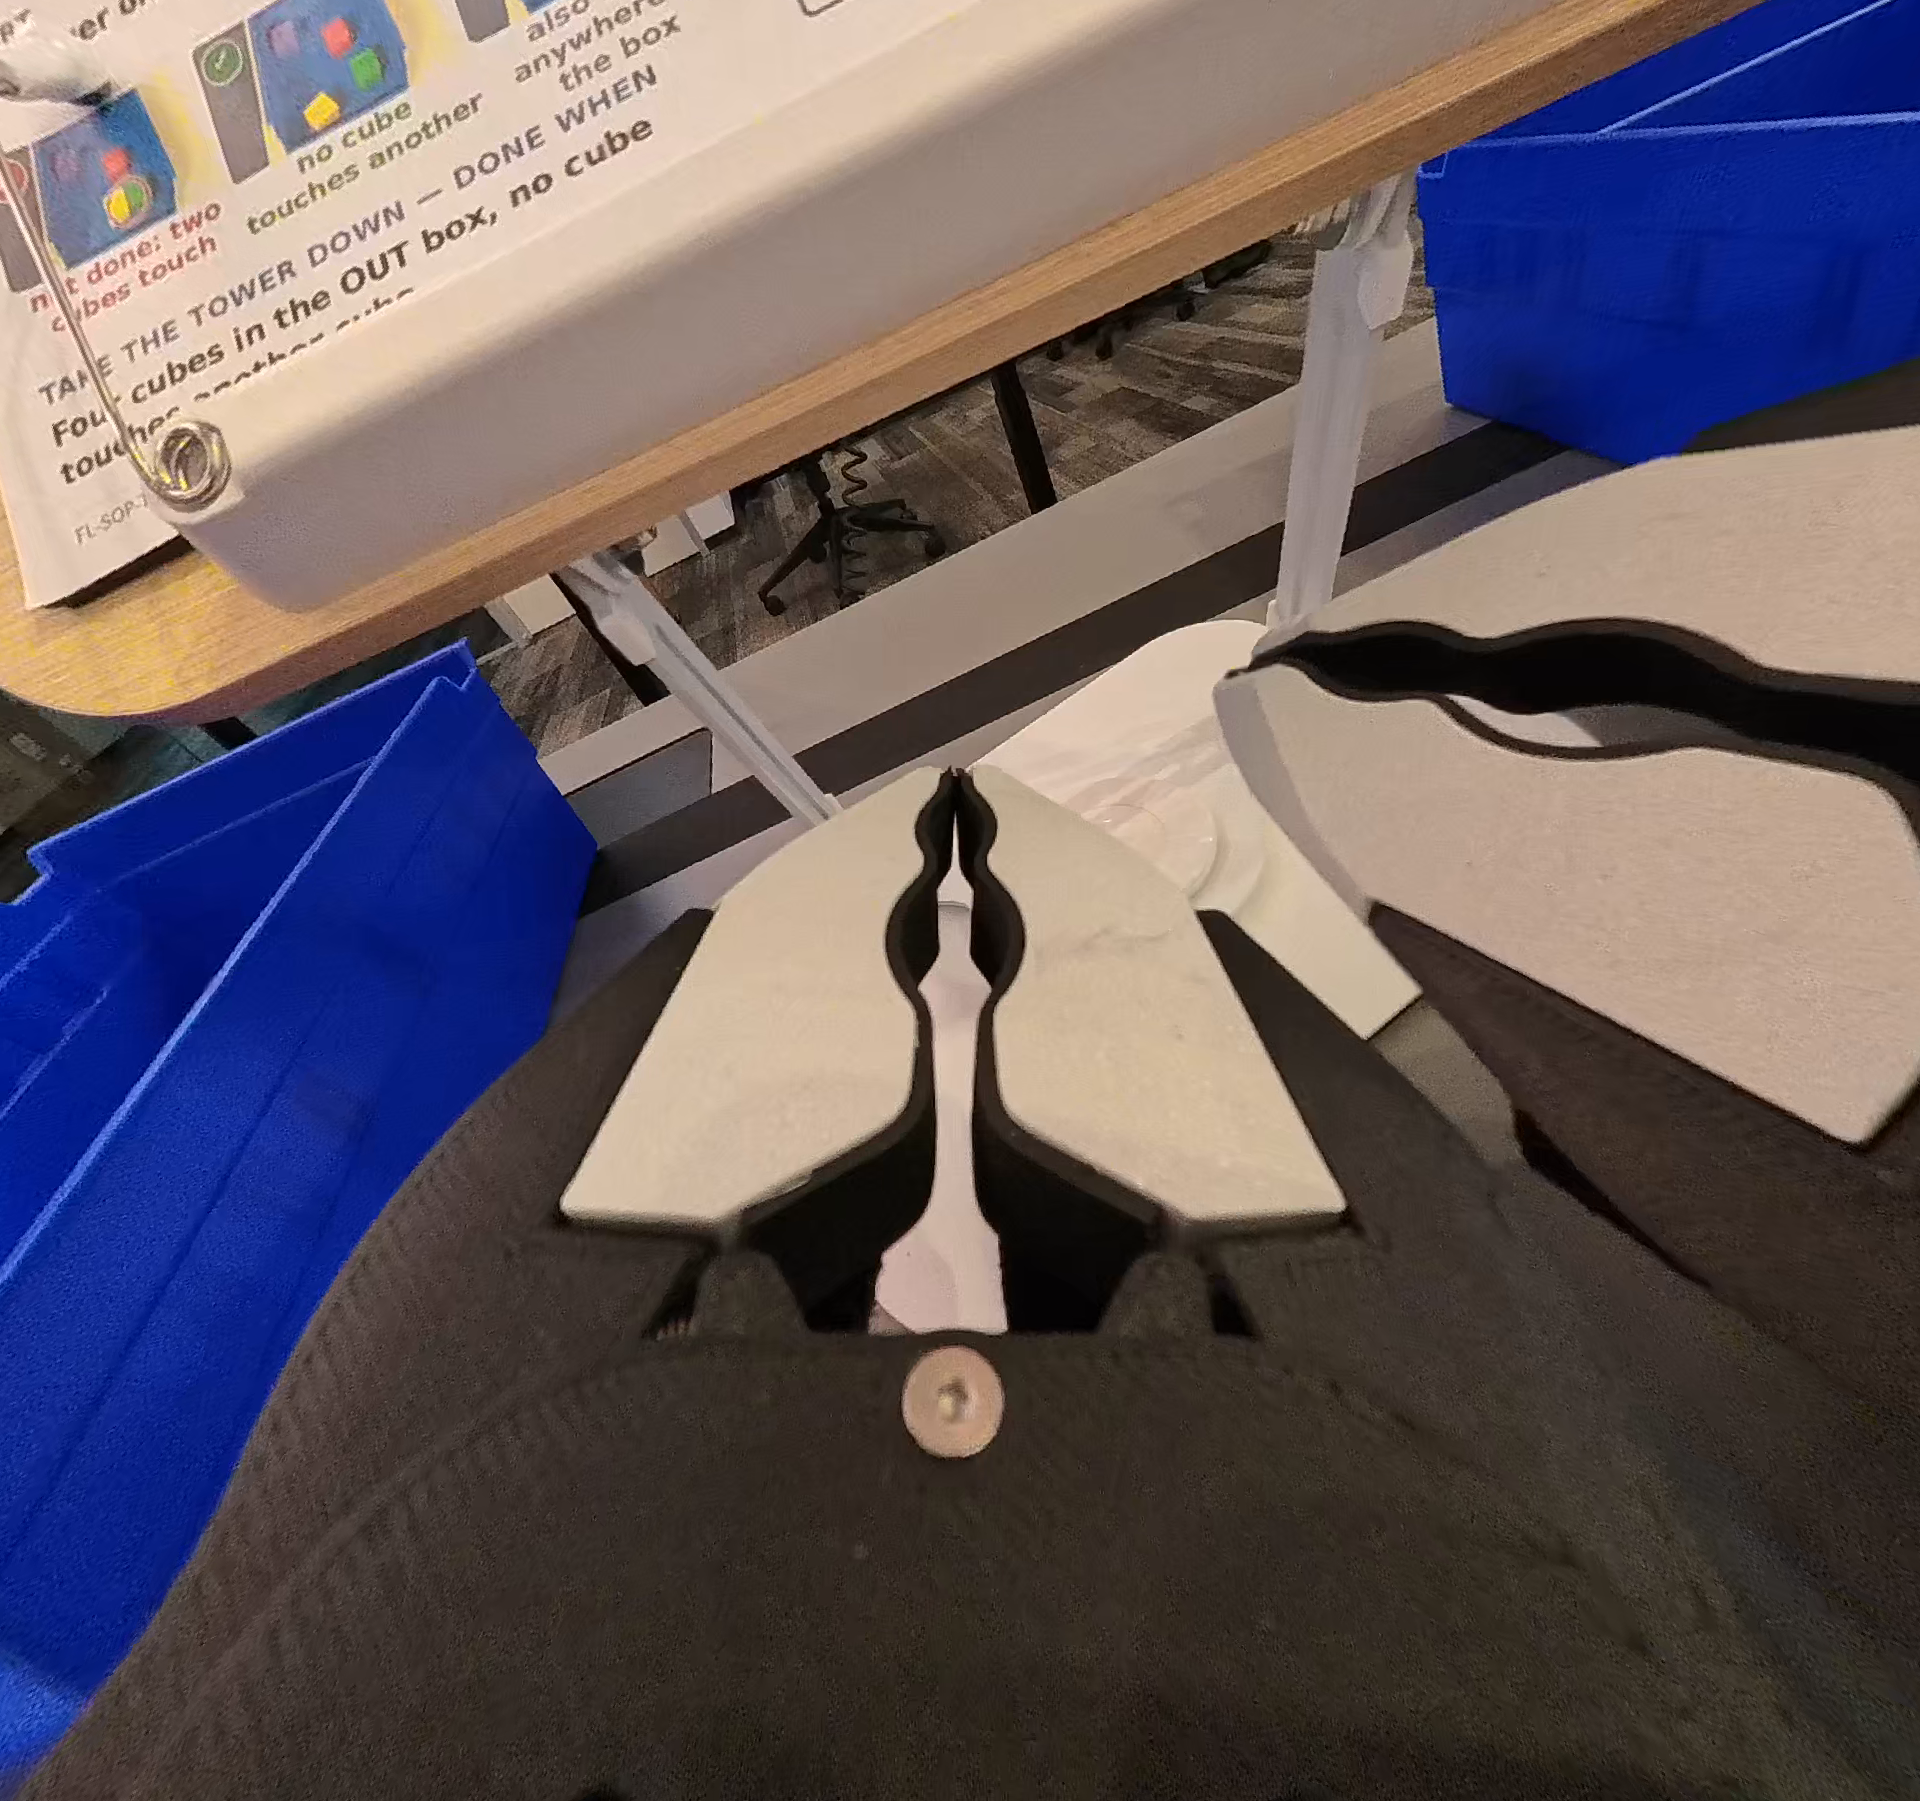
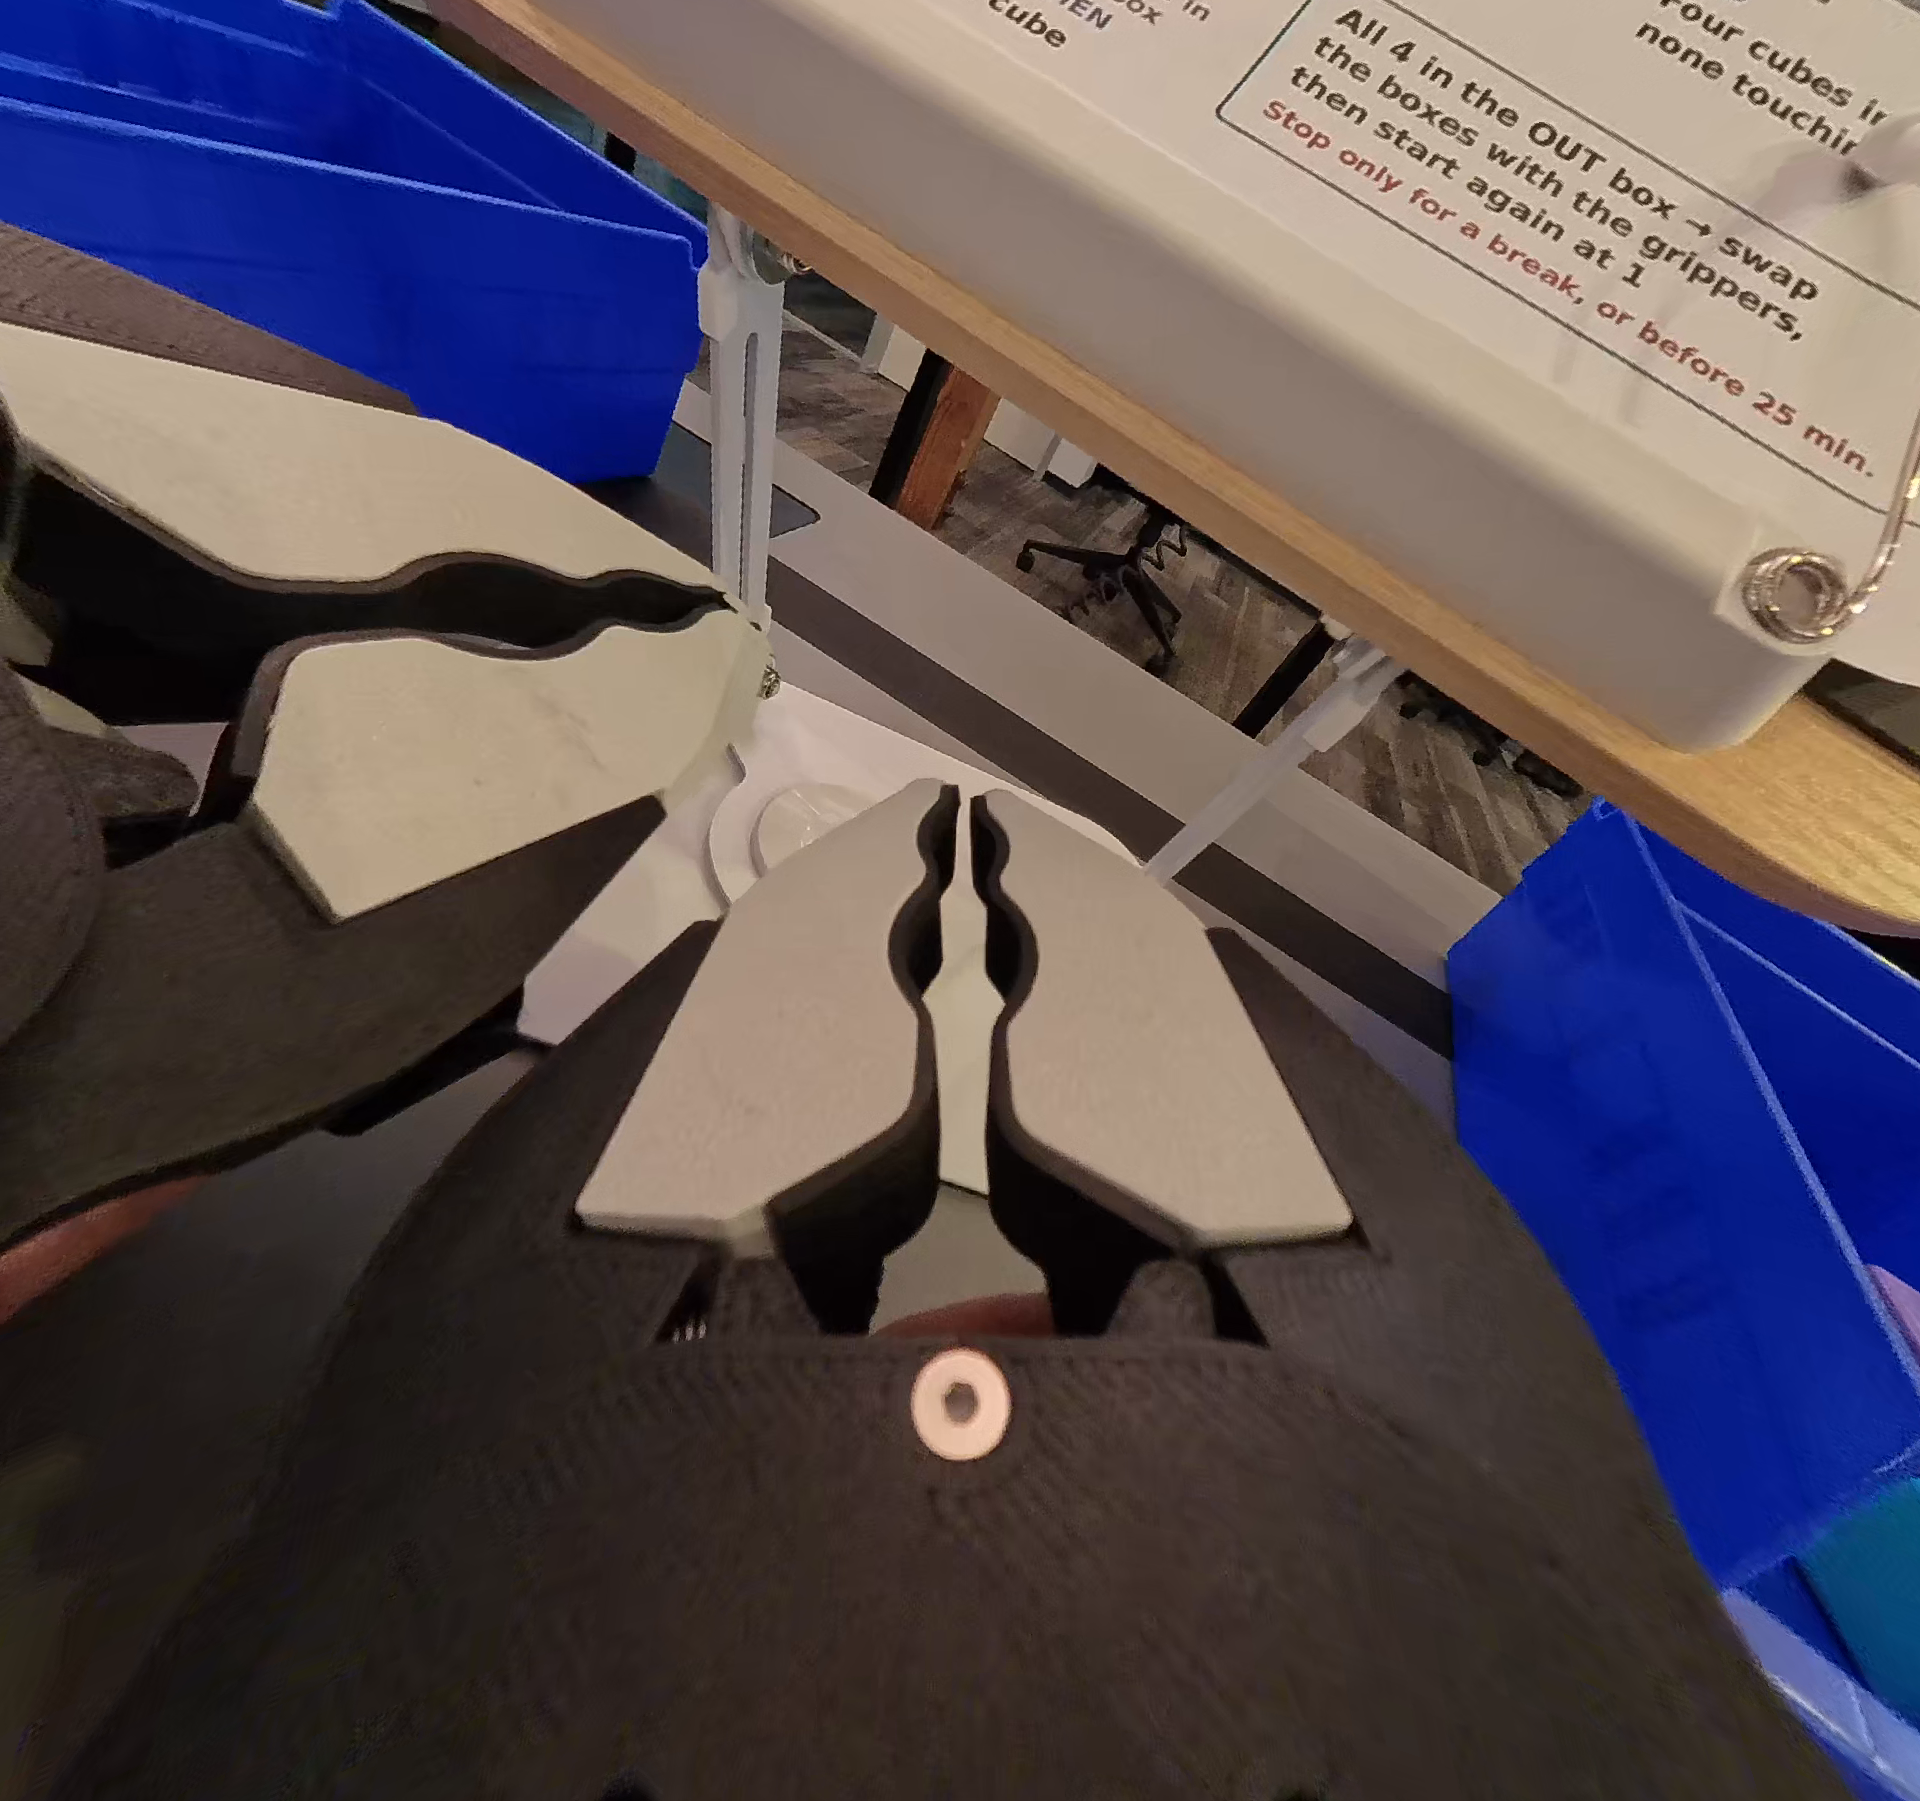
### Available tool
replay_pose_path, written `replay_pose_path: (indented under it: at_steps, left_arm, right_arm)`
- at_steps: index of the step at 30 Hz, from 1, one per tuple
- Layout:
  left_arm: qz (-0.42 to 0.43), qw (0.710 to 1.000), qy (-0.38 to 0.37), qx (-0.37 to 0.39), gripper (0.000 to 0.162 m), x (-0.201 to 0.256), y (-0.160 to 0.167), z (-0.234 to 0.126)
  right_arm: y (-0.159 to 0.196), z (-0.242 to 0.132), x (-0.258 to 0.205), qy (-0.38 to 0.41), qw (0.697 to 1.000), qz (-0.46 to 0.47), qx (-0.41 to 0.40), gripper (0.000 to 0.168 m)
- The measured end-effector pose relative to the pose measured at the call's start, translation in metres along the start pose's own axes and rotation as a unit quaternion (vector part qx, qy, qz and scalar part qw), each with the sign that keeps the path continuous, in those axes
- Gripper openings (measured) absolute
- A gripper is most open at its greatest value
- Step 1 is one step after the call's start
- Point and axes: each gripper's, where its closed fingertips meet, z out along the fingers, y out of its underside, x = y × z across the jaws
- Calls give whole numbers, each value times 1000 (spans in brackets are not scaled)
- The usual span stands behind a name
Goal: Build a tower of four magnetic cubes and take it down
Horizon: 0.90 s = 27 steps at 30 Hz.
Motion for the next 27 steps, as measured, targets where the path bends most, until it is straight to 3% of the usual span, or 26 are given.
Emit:
replay_pose_path:
  at_steps: [1, 8, 13, 17, 27]
  left_arm:
    - [-3, 1000, 0, 0, 0, -1, 0, 0]
    - [-32, 999, -9, 10, 0, -12, -1, -4]
    - [-28, 999, -24, 37, 4, -28, -8, -29]
    - [6, 997, -46, 58, 11, -50, -9, -56]
    - [40, 989, -136, 42, 24, -166, 35, -132]
  right_arm:
    - [0, 0, 1, 0, 1000, 2, 1, 3]
    - [-2, -2, 8, 11, 1000, 12, 6, 7]
    - [-4, -20, 21, 32, 999, -7, 21, 34]
    - [-5, -49, 47, 69, 996, -40, 47, 36]
    - [36, -99, 124, 112, 993, 10, 25, 50]
